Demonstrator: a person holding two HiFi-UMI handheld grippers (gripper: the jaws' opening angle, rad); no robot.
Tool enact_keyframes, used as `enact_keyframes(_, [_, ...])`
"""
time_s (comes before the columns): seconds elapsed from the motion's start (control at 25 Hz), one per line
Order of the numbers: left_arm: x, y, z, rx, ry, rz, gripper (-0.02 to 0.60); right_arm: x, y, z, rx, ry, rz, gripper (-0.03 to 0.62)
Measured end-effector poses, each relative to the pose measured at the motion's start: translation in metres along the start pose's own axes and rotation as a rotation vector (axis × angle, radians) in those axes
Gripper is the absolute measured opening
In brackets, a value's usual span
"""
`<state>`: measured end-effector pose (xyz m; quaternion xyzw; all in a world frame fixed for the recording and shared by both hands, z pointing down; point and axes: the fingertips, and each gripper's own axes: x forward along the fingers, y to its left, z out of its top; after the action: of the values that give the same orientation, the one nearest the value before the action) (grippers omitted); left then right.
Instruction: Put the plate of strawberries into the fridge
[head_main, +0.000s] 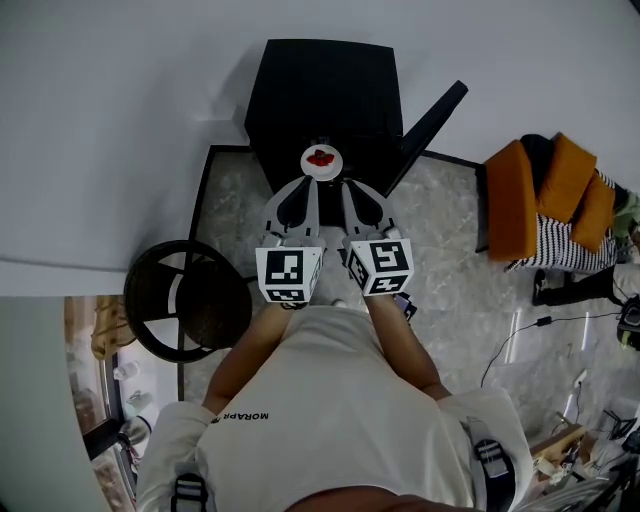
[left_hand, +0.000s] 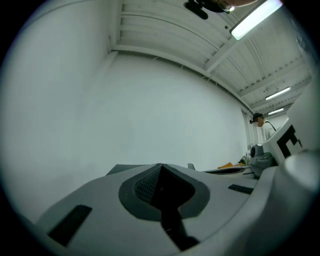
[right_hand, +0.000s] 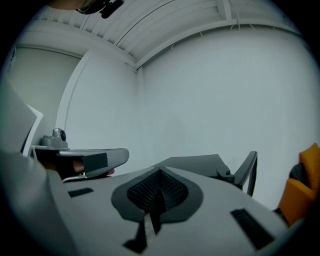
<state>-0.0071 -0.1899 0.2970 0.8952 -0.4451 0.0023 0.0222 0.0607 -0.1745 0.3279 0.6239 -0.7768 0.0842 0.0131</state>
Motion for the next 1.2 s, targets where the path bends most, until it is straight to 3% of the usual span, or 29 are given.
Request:
enact_keyframes(0.12, [-0.006, -0.001, 0.001, 0.035, -0.008, 0.005, 0.000, -0.003, 0.004, 0.002, -0.013, -0.012, 0.006, 0.012])
enact_keyframes(1.2, [-0.021, -0.005, -0.012, 0.030, 0.010, 0.018, 0.000, -0.014, 0.015, 0.009, -0.043, -0.067, 0.019, 0.012])
